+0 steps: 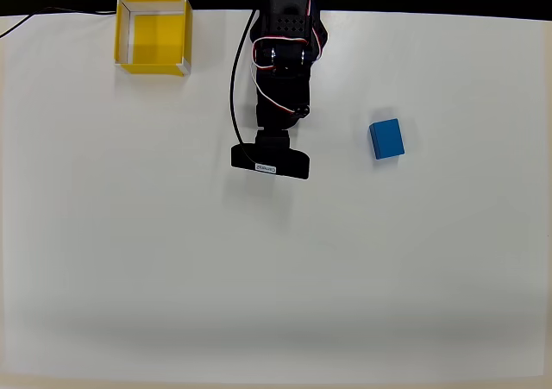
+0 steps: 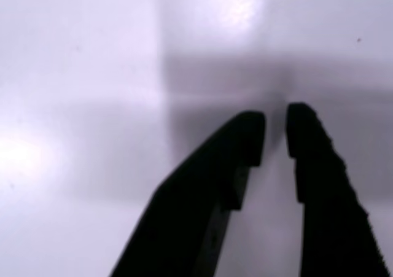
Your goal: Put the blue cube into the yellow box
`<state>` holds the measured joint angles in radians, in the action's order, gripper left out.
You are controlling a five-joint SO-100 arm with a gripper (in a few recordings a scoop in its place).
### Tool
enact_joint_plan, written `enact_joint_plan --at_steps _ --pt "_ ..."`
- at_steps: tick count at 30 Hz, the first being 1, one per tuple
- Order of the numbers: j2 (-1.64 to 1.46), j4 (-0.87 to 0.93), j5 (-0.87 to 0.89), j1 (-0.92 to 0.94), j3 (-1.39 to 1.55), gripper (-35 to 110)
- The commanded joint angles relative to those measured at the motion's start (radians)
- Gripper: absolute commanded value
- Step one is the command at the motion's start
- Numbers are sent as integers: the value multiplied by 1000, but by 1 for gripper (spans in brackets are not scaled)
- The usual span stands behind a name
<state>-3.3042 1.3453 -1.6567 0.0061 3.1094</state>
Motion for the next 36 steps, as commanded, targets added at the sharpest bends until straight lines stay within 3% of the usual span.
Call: enact_joint_plan --at_steps 1,4,19,27,36 --pt "103 18 8 -18 -135 0" --pt "244 6 72 -49 -310 1" --pt "853 75 408 -322 -1009 40" --pt "1046 37 460 -445 -1123 49" --pt "1195 11 508 -557 -1181 48"
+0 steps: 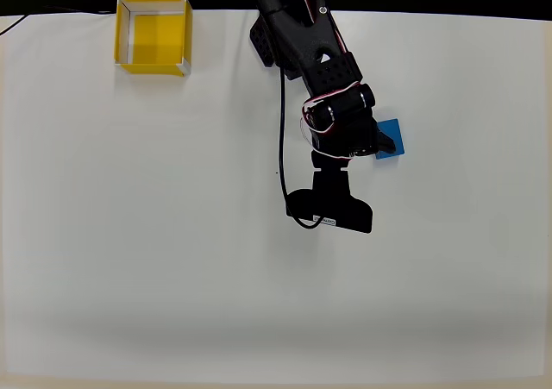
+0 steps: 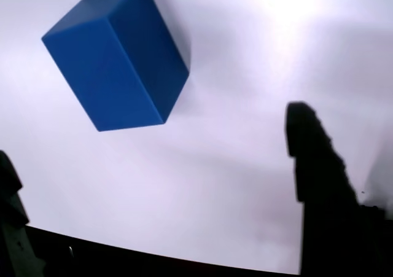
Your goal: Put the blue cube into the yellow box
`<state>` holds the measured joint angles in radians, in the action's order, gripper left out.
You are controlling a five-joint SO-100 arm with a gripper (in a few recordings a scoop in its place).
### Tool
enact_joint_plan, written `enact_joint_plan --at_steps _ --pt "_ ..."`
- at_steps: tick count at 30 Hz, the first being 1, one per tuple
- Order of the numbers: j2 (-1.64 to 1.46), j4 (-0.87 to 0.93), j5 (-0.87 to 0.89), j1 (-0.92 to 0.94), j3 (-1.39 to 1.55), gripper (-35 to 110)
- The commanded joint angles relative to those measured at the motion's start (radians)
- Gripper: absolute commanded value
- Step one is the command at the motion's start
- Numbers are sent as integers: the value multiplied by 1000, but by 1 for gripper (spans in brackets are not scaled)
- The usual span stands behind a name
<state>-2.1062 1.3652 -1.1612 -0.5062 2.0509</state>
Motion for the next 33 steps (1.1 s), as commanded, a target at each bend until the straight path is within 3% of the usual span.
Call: enact_joint_plan --at_steps 1,33 --pt "12 -15 21 -55 -129 48" --pt "239 -262 270 -311 55 47"
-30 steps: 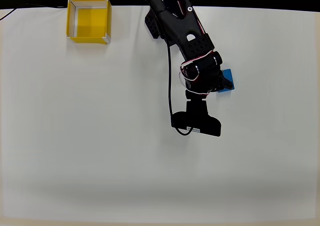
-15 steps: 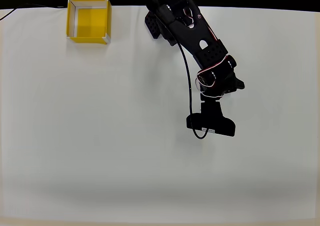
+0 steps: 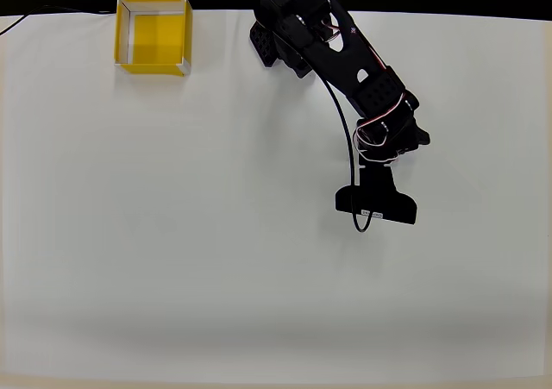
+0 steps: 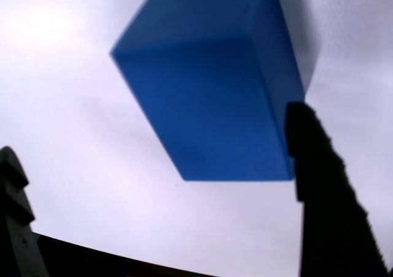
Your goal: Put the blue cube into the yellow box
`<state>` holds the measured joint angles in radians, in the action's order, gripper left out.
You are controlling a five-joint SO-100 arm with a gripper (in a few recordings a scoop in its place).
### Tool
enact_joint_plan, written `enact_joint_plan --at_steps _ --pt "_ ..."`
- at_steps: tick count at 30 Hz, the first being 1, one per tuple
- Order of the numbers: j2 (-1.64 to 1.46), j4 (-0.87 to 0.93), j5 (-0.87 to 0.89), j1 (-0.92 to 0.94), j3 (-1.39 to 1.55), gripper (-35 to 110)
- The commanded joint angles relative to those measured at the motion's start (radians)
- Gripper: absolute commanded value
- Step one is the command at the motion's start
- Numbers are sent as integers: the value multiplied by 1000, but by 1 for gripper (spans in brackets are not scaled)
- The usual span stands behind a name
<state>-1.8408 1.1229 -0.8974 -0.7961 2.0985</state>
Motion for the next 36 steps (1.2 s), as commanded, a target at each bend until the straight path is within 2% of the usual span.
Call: enact_joint_plan --at_steps 1,26,36 --pt "-25 -31 9 -21 18 47" --pt "138 -149 35 -75 32 43" --pt "169 -173 3 -75 31 29"
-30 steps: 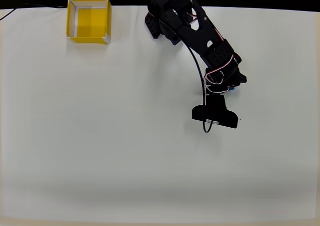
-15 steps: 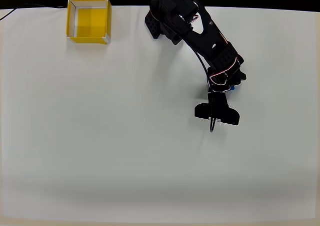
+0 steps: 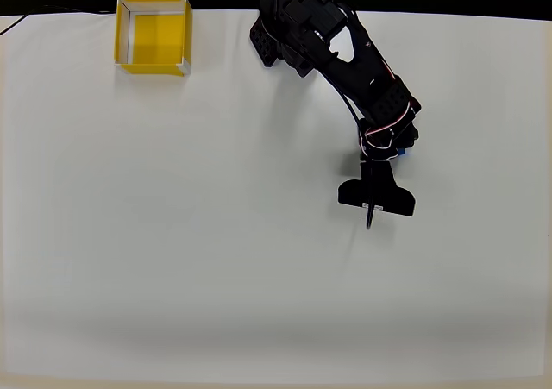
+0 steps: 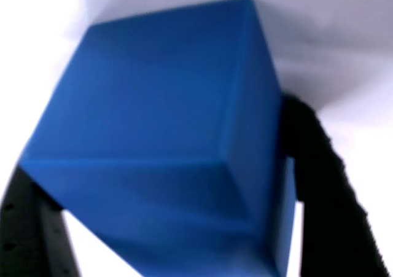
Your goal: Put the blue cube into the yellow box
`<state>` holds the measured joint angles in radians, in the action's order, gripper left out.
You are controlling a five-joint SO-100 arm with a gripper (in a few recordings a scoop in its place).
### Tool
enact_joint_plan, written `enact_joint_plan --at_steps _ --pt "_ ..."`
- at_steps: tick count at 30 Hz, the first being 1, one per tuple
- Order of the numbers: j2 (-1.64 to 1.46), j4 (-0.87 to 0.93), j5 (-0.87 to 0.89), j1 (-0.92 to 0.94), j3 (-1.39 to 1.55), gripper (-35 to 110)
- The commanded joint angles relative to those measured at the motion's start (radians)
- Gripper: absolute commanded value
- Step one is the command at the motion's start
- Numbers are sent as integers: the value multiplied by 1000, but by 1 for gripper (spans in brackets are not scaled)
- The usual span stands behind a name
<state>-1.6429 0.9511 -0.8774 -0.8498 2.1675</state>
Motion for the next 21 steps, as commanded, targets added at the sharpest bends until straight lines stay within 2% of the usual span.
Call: enact_joint_plan --at_steps 1,10,21 --pt "-29 -6 -12 -21 -38 27" --pt "-20 0 -23 -29 -48 17" --pt "-67 176 -114 38 -242 13"
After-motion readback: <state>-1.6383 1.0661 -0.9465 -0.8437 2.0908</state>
